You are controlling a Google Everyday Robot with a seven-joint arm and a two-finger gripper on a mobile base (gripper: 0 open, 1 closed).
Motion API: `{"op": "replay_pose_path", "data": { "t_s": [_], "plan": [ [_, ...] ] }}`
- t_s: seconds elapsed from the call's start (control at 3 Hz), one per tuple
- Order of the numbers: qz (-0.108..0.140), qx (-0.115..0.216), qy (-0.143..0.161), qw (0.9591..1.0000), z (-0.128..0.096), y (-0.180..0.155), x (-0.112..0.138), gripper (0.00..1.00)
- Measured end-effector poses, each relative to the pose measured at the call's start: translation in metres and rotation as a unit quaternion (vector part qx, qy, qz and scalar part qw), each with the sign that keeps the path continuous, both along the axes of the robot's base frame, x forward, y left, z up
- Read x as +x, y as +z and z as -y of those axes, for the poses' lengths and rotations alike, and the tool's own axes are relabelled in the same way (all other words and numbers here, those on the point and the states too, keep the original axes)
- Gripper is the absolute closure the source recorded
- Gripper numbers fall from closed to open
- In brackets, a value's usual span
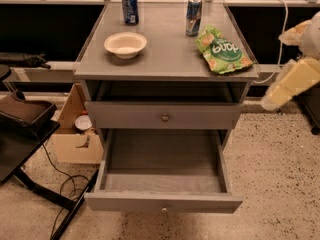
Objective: Place redbull can into middle drawer
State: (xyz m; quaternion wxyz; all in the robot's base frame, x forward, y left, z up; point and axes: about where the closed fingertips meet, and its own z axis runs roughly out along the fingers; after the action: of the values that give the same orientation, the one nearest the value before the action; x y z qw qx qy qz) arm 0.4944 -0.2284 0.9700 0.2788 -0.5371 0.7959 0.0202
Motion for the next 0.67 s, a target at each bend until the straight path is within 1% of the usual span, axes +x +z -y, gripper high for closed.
{"op": "replay_pose_path", "data": {
  "t_s": [0.33,0.67],
  "plan": [
    [0.057,0.138,-0.055,0.9873,0.011,0.004,0.066,0.0],
    [0.093,0.214,-0.081,0.969,0.014,0.007,0.11,0.0]
  ]
}}
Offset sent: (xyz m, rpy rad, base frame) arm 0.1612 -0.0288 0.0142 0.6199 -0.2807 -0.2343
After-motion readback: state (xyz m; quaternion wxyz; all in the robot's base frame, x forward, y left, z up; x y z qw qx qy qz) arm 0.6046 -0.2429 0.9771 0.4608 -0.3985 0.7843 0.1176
